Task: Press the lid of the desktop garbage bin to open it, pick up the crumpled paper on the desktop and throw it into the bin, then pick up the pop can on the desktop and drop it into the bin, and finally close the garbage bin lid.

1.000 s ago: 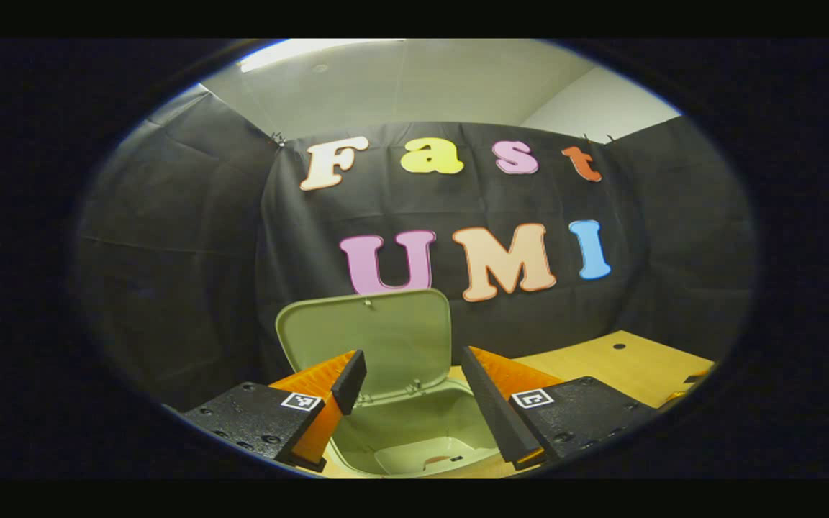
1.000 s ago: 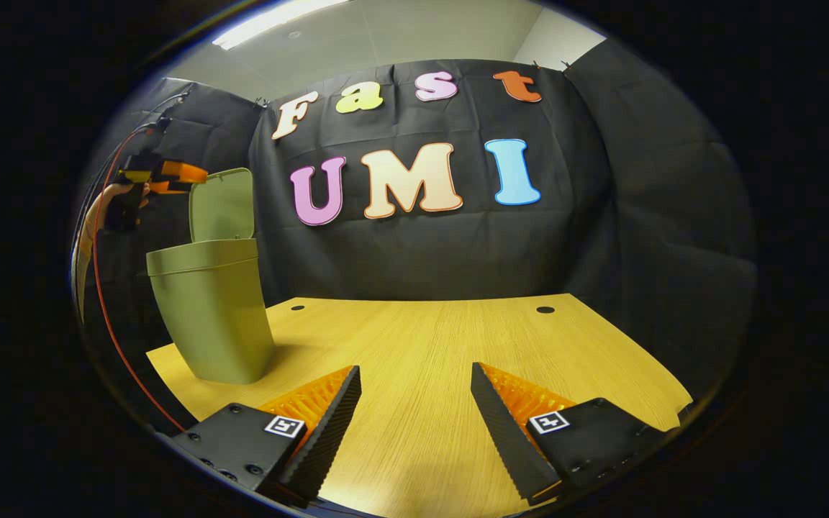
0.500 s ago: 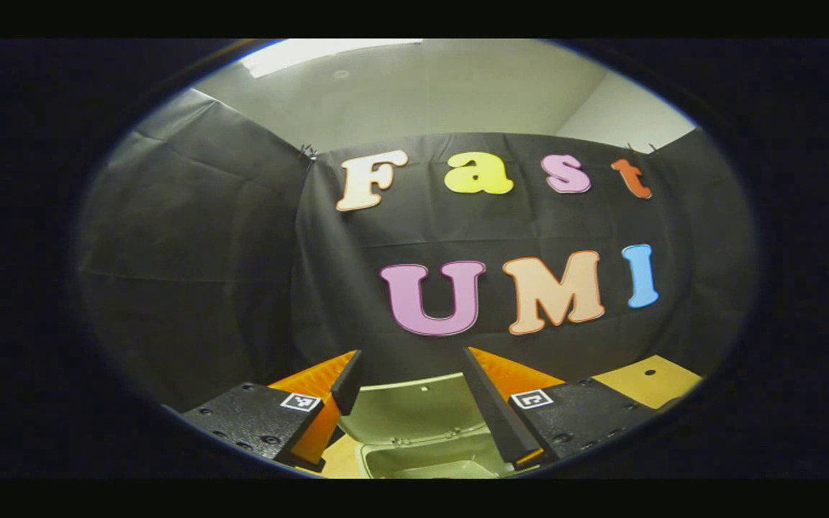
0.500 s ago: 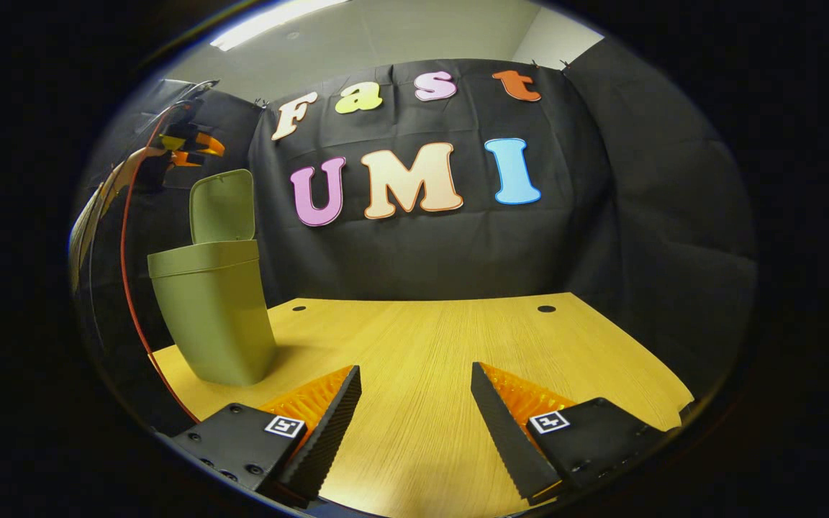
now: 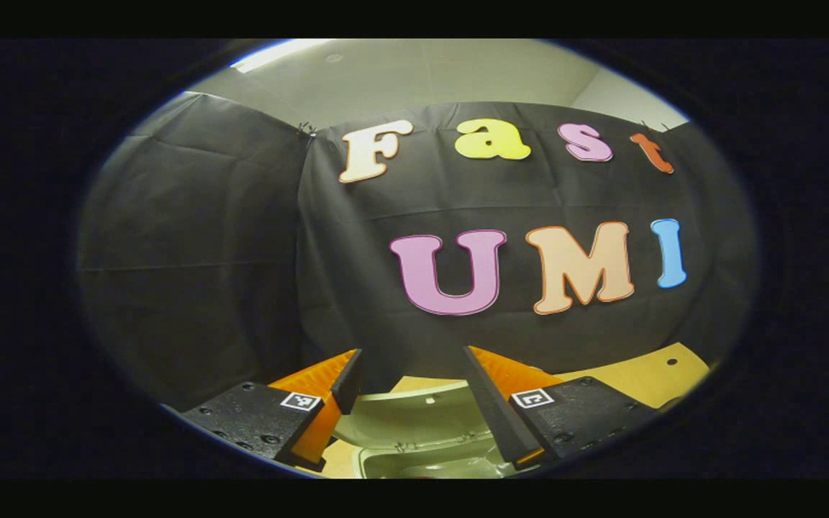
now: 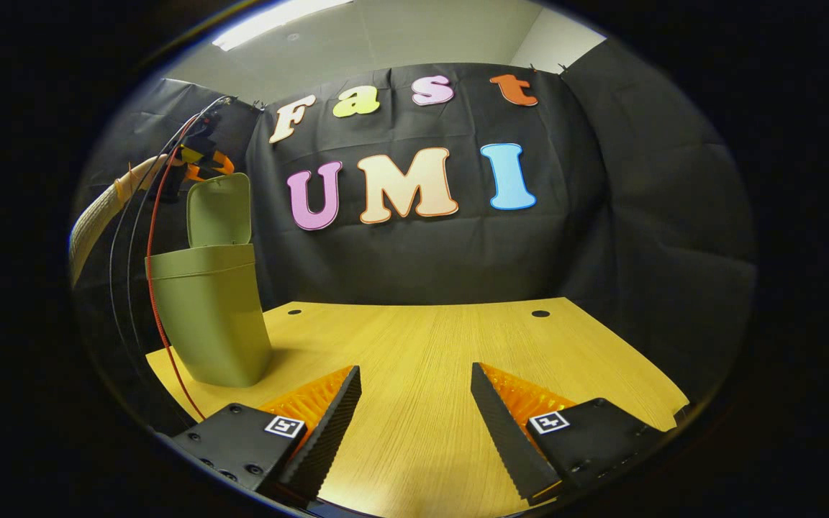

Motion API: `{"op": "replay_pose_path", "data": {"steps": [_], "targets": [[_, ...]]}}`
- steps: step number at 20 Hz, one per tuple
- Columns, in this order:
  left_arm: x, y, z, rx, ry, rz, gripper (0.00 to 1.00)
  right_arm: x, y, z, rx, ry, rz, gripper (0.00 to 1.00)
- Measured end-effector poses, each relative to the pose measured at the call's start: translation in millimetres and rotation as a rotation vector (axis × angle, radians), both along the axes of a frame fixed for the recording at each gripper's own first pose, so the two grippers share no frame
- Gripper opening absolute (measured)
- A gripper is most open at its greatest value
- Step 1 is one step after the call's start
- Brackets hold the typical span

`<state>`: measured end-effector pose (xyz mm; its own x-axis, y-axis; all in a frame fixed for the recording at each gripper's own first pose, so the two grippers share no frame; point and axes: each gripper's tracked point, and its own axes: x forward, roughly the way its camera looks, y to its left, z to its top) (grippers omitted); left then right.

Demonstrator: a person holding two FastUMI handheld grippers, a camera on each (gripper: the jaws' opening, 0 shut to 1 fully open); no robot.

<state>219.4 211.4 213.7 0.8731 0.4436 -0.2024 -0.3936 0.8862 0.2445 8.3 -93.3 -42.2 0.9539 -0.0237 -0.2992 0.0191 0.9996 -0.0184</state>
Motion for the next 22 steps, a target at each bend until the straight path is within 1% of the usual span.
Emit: {"op": "replay_pose_path", "data": {"steps": [3,4,8,9,10,11,15,16,18,19,20,21,22], "targets": [[-11,-11,-1,-0.055,-0.037,-0.036,0.81,1,0,0,-0.006,-0.001,-0.003,0.97],[-17,-15,-2,-0.061,-0.049,-0.05,0.83,1,0,0,-0.007,0.0,-0.001,0.97],[-54,-42,-11,-0.07,-0.075,-0.121,0.81,2,6,-4,-0.003,0.009,0.009,0.97],[-63,-52,-15,-0.068,-0.083,-0.145,0.83,2,8,-4,-0.008,0.01,0.011,0.97],[-73,-61,-21,-0.066,-0.085,-0.173,0.8,1,9,-3,-0.013,0.008,0.013,0.97],[-84,-72,-27,-0.061,-0.084,-0.204,0.82,0,10,-2,-0.018,0.006,0.015,0.97],[-119,-97,-59,-0.093,-0.067,-0.289,0.81,1,10,-4,-0.018,0.006,0.009,0.97],[-126,-101,-68,-0.09,-0.06,-0.306,0.84,2,9,-4,-0.022,0.008,0.006,0.97],[-137,-104,-82,-0.082,-0.047,-0.321,0.84,3,9,-5,-0.027,0.011,0.003,0.97],[-141,-107,-89,-0.085,-0.043,-0.326,0.81,4,10,-6,-0.026,0.012,0.004,0.97],[-145,-111,-95,-0.087,-0.04,-0.333,0.82,5,10,-7,-0.025,0.014,0.005,0.97],[-147,-113,-99,-0.084,-0.043,-0.338,0.85,5,10,-8,-0.028,0.016,0.001,0.97],[-148,-115,-102,-0.073,-0.044,-0.344,0.85,5,9,-9,-0.035,0.017,-0.006,0.97]]}}
